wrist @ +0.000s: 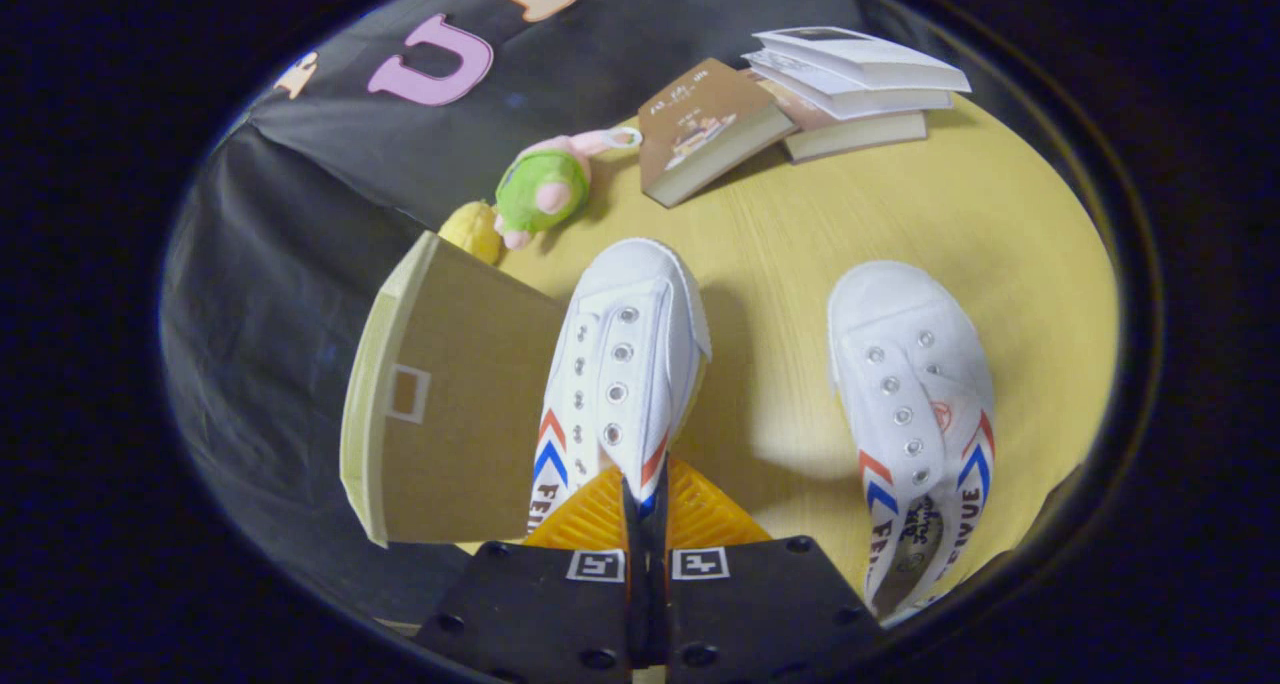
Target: Open the storage box then place both shoes into the box .Put the left shoe in first, then the right shoe, with the right side of both shoes facing outward in a uniform manner.
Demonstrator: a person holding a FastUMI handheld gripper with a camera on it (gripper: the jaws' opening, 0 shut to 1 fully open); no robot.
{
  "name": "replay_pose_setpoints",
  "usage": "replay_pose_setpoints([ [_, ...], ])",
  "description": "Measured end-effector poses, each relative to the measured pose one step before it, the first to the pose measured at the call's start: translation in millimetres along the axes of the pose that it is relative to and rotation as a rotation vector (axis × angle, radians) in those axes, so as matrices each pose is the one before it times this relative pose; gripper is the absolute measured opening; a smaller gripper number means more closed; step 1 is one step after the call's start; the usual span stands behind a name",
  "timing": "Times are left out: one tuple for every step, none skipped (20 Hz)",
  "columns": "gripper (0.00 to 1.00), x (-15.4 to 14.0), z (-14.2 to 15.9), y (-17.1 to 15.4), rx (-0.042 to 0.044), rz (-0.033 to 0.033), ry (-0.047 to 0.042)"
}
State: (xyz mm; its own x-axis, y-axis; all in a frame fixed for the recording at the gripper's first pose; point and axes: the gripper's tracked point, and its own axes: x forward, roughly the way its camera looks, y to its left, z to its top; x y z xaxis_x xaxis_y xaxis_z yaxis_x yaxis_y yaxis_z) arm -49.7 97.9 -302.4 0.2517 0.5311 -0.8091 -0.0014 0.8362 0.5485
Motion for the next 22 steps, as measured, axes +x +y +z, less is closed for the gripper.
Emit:
replay_pose_setpoints([
  [0.03,-5.11,5.94,11.90,-0.00125,0.01149,-0.00841],
  [0.03,-4.85,6.47,11.77,0.00172,0.01023,-0.01360],
  [0.03,-4.14,5.58,12.14,-0.00620,0.01156,-0.00345],
  [0.04,-3.71,7.32,11.94,-0.00766,0.01096,-0.01752],
  [0.04,-4.66,6.23,12.14,-0.00693,0.00794,-0.01183],
  [0.04,-3.00,7.02,11.54,-0.00818,0.01002,-0.00990],
  [0.04,-2.63,5.78,11.99,-0.00518,0.01058,-0.01268],
  [0.04,-3.32,5.12,11.33,-0.00353,0.01044,-0.00477],
  [0.04,-1.07,4.41,11.15,-0.00537,0.01246,-0.00347],
  [0.04,-1.06,4.88,11.38,-0.00387,0.01138,-0.01132],
  [0.04,-0.58,1.81,11.01,-0.00886,0.01435,0.00193],
  [0.04,1.65,2.20,9.40,-0.00128,0.01313,-0.00073],
  [0.04,1.46,0.66,10.53,0.00289,0.01307,-0.00001],
  [0.04,3.30,0.17,9.50,0.00194,0.01057,0.00318],
  [0.04,4.07,-1.13,8.08,0.00226,0.00817,0.00147],
  [0.04,4.76,-2.12,7.58,-0.00481,0.00552,0.00718],
  [0.04,6.59,-3.82,7.23,-0.00448,0.00165,0.00849],
  [0.04,7.92,-3.97,6.32,-0.00675,0.00330,0.01127],
  [0.04,6.86,-6.15,7.69,-0.00396,0.00313,0.01479],
  [0.04,8.68,-5.18,8.14,-0.00484,0.00658,0.01470],
  [0.04,7.24,-6.15,8.89,-0.00454,0.00691,0.01416],
  [0.04,9.39,-4.47,4.97,-0.00337,0.00224,0.01606],
])
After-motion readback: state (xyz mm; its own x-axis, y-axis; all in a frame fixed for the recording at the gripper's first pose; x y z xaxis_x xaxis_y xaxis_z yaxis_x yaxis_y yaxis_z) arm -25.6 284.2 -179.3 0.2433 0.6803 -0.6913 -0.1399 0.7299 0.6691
